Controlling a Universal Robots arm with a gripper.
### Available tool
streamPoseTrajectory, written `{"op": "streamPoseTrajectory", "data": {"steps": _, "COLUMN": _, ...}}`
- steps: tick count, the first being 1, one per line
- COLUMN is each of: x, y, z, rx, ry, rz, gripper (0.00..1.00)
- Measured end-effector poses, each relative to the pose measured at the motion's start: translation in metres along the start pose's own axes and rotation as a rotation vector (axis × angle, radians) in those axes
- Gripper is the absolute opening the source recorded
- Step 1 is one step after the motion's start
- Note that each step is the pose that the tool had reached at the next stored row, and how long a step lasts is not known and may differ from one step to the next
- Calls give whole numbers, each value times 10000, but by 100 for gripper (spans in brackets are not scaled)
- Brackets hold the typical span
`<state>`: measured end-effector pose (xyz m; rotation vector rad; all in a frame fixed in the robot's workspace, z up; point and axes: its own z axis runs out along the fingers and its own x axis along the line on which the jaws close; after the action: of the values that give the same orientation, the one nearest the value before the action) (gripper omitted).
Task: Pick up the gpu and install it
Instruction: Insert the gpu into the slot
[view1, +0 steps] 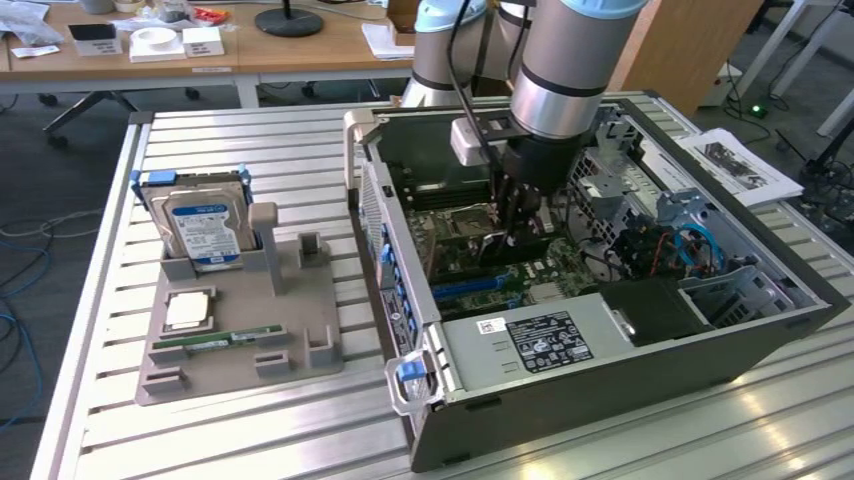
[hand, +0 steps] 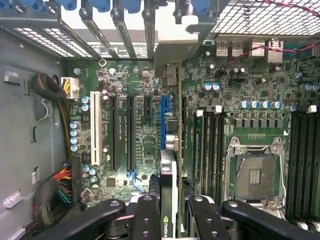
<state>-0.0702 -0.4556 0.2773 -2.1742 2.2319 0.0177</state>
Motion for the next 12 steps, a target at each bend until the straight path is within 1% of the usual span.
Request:
{"op": "streamPoseTrajectory", "data": {"steps": 6, "x": 34, "y": 5, "z": 0, "rx": 1, "ry": -1, "rz": 4, "gripper": 27}}
{"op": "streamPoseTrajectory", "data": {"steps": 12, "x": 37, "y": 88, "z": 0, "rx": 5, "ry": -1, "rz": 1, "gripper": 27}}
